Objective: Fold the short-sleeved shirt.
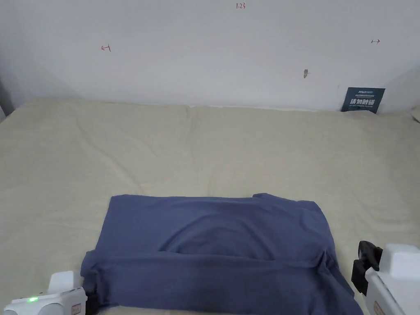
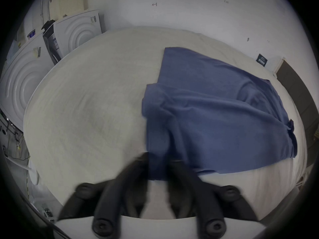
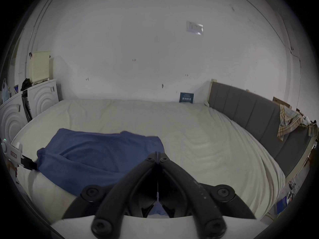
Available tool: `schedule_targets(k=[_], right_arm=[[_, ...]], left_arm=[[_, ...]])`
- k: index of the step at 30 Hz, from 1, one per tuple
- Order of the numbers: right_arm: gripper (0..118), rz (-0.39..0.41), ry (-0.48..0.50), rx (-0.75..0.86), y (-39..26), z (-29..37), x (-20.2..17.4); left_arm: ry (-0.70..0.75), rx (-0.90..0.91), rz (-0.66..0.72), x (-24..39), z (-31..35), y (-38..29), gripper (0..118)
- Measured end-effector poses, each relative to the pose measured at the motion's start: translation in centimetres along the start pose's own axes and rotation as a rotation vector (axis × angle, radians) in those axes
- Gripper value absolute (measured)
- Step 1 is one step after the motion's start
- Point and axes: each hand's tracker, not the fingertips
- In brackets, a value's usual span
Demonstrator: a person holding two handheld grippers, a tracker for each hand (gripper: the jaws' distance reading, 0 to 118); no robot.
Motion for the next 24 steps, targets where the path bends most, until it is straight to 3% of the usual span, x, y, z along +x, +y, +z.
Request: schedule_targets(k=[1, 3, 5, 13, 16, 18, 19, 20, 24], right_arm=[[24, -0.017, 0.0, -0.04, -0.5, -0.6, 0.3], [68, -0.043, 0.011, -0.132, -1.9, -2.1, 1.0], [100, -0.069, 0.016, -0.249, -3.7, -4.1, 1.7], [95, -0.149, 0.014, -0.518, -10.2, -9.2, 2.1], [58, -0.17, 0.03, -0.558, -11.5, -10.2, 2.0], [40, -0.197, 0.044, -0.523, -10.4, -8.3, 0.9], [17, -0.205, 0.07, -0.511, -9.9, -7.7, 0.8], [14, -0.218, 0.106, -0.49, -9.6, -7.2, 0.7], [14, -0.171, 0.068, -0.441, -7.9, -4.8, 0.3]], left_arm=[[-0.032, 0.002, 0.004, 0.0, 0.1, 0.1, 9], [-0.021, -0.004, -0.001, 0.2, 0.5, 0.4, 8], [-0.022, 0.051, -0.005, 0.1, 1.7, 0.6, 8], [-0.049, 0.108, -0.014, -0.2, 4.5, 2.3, 8], [-0.049, 0.105, -0.009, -0.2, 4.3, 2.2, 8], [-0.045, 0.101, -0.006, -0.3, 4.4, 1.9, 8], [-0.044, 0.101, -0.003, -0.3, 4.5, 1.7, 8], [-0.045, 0.101, -0.001, -0.4, 4.6, 1.6, 8], [-0.038, 0.104, 0.013, -1.0, 5.3, 0.7, 8]])
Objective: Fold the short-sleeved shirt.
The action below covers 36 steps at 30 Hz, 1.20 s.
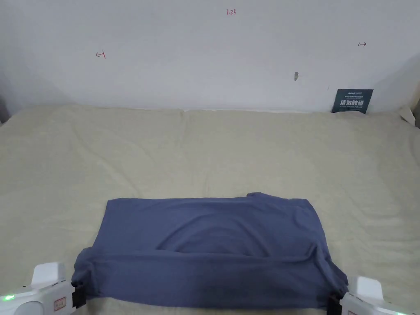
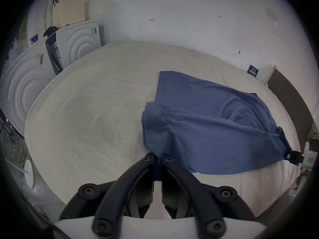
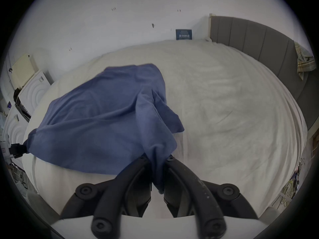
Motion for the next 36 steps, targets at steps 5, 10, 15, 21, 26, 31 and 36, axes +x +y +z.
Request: schedule_targets(k=[5, 10, 15, 21, 26, 31, 36], right_arm=[[14, -0.014, 0.001, 0.011, -1.0, 2.2, 2.0], [14, -0.016, 0.012, -0.045, -4.5, 3.3, 3.4], [14, -0.053, -0.002, -0.124, -7.9, 1.7, 4.1], [28, -0.086, -0.007, -0.108, -7.3, 2.9, 3.7], [100, 0.026, -0.005, 0.091, -3.6, 8.0, 1.6], [101, 0.104, 0.03, 0.369, 1.4, 14.4, -1.0], [101, 0.152, 0.016, 0.594, 4.4, 19.3, -3.8]], left_arm=[[0.008, 0.0, 0.026, -1.6, 1.8, -1.5, 8], [0.007, -0.046, 0.038, -2.7, 3.3, -4.7, 8], [0.032, -0.13, 0.042, -3.0, 1.7, -7.6, 8], [0.07, -0.163, 0.036, -1.8, 1.0, -7.5, 27], [-0.003, -0.015, 0.067, -0.1, 4.9, -4.9, 106], [-0.09, 0.296, 0.029, 3.8, 11.8, -0.2, 105], [-0.092, 0.566, -0.023, 7.9, 16.9, 2.7, 104]])
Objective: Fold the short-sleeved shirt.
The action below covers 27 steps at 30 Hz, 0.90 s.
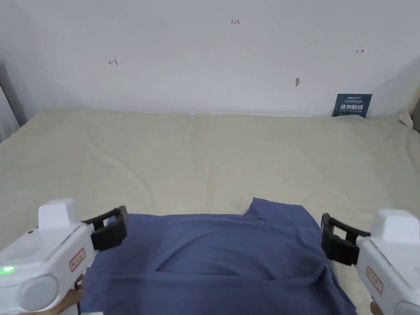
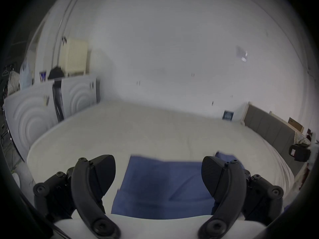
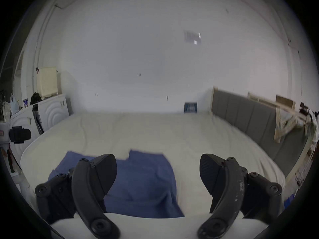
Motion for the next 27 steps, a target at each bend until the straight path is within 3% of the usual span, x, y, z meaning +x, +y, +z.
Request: schedule_targets(k=[2, 4, 7, 8, 10, 17, 23, 27], right_arm=[[99, 0.025, -0.012, 0.066, 0.6, -0.2, 0.0], [86, 0.054, -0.018, 0.126, 1.2, 0.2, -0.7], [35, 0.048, -0.016, 0.158, 1.5, 0.5, -1.4], [7, 0.042, -0.01, 0.167, 1.6, 0.4, -1.5], [2, 0.05, -0.011, 0.18, 1.3, -0.3, -1.3], [2, 0.048, -0.005, 0.159, 0.9, -3.0, -1.0], [2, 0.067, -0.004, 0.117, 0.6, -6.5, -0.9], [2, 0.062, -0.005, 0.079, 0.3, -9.4, -1.1]], left_arm=[[0.002, 0.069, -0.021, 1.3, 0.5, 0.9, 96], [-0.002, 0.132, -0.05, 2.2, 0.6, 1.0, 78], [0.006, 0.181, -0.083, 3.3, 0.5, 0.6, 16], [0.005, 0.174, -0.079, 3.5, 0.3, 0.6, 0], [-0.004, 0.15, -0.067, 3.6, -0.2, 0.5, 0], [-0.016, 0.041, -0.082, 2.7, -3.6, 0.3, 0], [-0.061, -0.194, -0.019, -0.6, -11.4, 0.7, 0], [-0.03, -0.317, -0.055, -2.8, -18.0, 0.3, 0]])
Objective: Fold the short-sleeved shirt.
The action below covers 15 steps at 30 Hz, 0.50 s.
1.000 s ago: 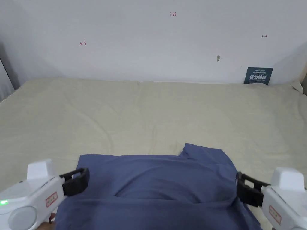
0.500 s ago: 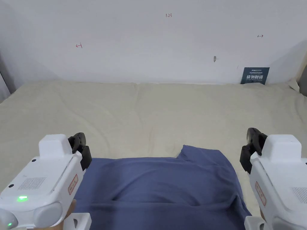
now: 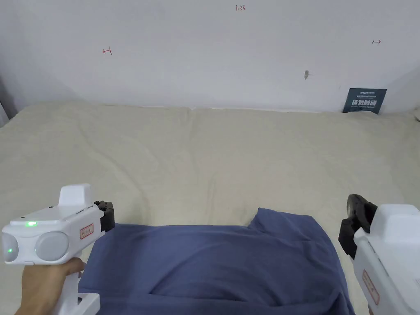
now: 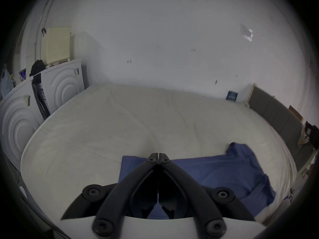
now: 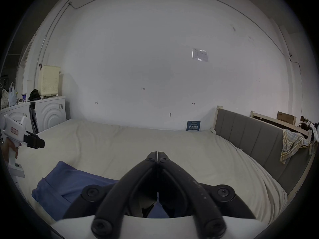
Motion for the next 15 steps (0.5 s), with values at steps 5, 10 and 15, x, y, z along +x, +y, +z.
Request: schedule_targets(k=[5, 10, 15], right_arm=[[2, 0.011, 0.002, -0.058, -1.1, -3.8, -0.4], [2, 0.029, -0.001, -0.115, -2.5, -7.0, -0.8], [2, 0.031, -0.003, -0.17, -4.0, -9.2, -0.8]], left_arm=[[0.024, -0.147, 0.064, -3.4, -8.3, 0.7, 64], [0.093, -0.325, 0.111, -5.1, -15.3, -0.1, 105], [0.131, -0.402, 0.075, -5.3, -19.4, -1.4, 88]])
